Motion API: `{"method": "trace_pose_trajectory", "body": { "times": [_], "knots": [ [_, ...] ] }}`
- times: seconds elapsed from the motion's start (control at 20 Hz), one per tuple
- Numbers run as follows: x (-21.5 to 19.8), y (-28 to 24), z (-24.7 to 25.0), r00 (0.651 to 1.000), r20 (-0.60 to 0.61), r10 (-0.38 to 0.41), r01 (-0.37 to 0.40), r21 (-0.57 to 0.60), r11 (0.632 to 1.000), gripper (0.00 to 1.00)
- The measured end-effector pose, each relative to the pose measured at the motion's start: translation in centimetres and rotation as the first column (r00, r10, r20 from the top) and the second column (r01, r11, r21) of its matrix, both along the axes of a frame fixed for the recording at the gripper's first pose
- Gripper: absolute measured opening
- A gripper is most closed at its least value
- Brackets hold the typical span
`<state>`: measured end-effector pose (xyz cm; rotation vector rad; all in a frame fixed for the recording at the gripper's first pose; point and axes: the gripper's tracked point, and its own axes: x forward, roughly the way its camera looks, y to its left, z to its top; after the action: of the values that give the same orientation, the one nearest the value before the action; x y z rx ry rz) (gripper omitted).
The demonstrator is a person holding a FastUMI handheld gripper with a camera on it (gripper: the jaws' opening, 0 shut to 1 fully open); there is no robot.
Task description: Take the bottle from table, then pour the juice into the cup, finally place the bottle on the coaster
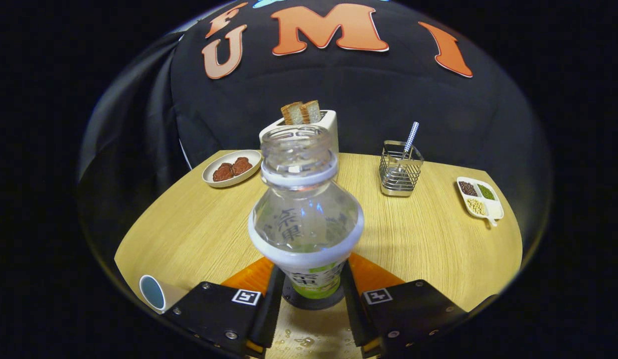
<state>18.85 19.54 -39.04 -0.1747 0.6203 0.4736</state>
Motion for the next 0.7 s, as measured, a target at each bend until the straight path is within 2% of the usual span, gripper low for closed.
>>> {"method": "trace_pose_trajectory", "body": {
  "times": [0.35,0.6,0.7],
  "knots": [
    [-0.6,0.0,-1.3,1.0,-0.025,-0.008,0.007,-0.041,0.999,0.72],
    [-0.9,-0.2,0.8,0.999,-0.003,-0.037,0.037,-0.01,0.999,0.97],
    [-1.3,-1.2,2.3,0.997,0.003,-0.072,0.072,-0.005,0.997,0.97]
  ]
}}
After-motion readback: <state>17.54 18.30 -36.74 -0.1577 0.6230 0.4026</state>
